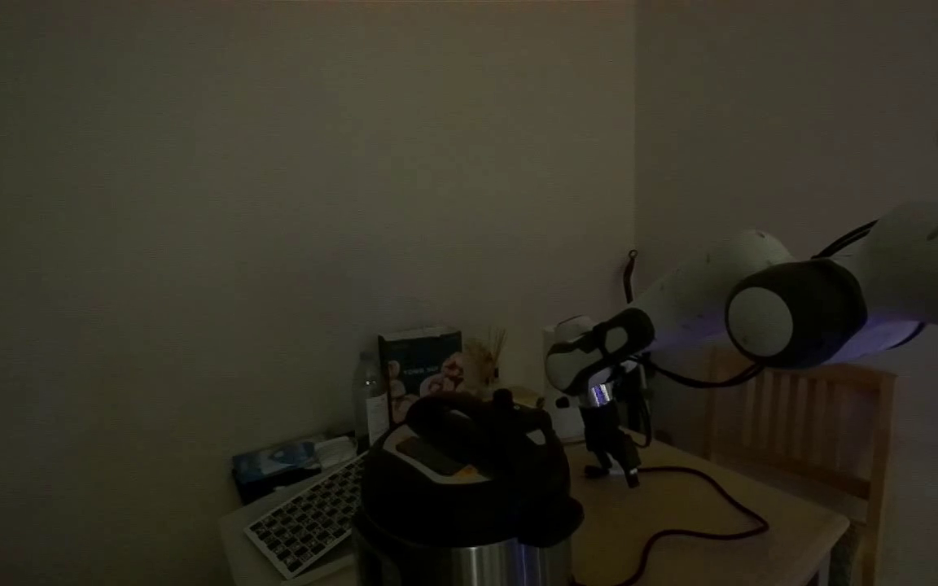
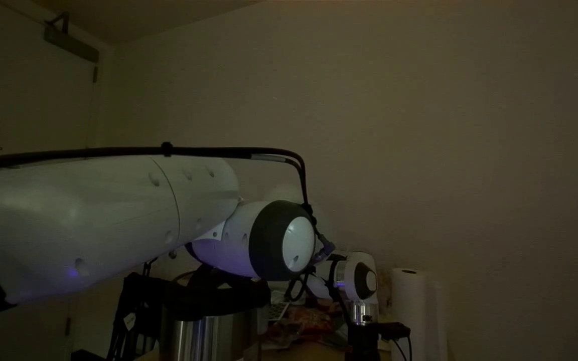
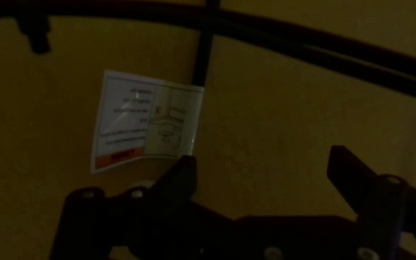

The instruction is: Put the cable across the object

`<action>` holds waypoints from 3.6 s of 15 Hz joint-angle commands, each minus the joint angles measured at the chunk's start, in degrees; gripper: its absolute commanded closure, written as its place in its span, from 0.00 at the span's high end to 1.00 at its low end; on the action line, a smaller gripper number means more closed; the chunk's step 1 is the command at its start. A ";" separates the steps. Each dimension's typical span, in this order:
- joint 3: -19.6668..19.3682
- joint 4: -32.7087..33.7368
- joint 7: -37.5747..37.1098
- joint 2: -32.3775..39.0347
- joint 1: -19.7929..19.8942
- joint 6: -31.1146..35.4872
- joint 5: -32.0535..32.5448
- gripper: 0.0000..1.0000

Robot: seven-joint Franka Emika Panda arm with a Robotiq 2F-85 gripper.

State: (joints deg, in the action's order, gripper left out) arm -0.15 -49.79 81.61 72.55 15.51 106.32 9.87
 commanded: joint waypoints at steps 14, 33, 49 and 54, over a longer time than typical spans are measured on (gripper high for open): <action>-1.93 8.96 -0.08 2.80 -1.25 -3.81 0.58 1.00; -6.47 18.54 1.49 11.63 -3.75 -7.87 3.11 0.72; -2.83 20.02 1.57 11.90 0.98 -9.73 -1.42 0.03; -3.54 22.72 -3.17 11.28 0.59 -12.94 -2.23 0.03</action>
State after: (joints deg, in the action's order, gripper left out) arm -3.21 -29.50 81.40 83.83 16.29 95.83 8.44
